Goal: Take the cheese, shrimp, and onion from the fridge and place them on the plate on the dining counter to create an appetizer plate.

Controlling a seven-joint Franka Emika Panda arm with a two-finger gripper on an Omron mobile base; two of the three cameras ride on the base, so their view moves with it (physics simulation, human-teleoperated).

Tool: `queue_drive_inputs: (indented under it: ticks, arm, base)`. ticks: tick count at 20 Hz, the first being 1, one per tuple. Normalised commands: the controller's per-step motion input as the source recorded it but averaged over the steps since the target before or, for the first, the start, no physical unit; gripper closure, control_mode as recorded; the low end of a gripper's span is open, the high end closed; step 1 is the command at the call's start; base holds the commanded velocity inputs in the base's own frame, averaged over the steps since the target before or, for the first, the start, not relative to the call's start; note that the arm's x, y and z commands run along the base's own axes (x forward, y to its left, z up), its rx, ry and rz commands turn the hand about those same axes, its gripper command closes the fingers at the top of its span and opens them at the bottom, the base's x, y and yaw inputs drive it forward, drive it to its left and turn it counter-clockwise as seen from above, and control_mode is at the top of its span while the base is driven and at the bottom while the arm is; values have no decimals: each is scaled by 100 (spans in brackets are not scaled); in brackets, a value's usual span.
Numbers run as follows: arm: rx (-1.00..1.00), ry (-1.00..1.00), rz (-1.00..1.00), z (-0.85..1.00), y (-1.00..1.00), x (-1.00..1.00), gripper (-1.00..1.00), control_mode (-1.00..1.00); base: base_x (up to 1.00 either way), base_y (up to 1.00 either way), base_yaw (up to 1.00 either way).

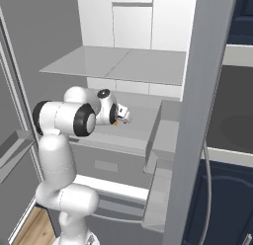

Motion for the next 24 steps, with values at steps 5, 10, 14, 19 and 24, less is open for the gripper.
queue_drive_inputs:
  ticks: [5,10,14,19,24]
  arm:
    - [0,0,1,-65,0,-1,100,-100]
    - [3,0,6,-34,0,-26,100,-100]
    - [4,0,5,-9,0,-40,100,-100]
    - [4,-10,7,28,0,-60,100,-100]
    - [1,-16,6,98,0,-99,100,-100]
  base:
    - [0,0,0]
    - [0,0,0]
    - [0,0,0]
    - [0,0,0]
    - [0,0,0]
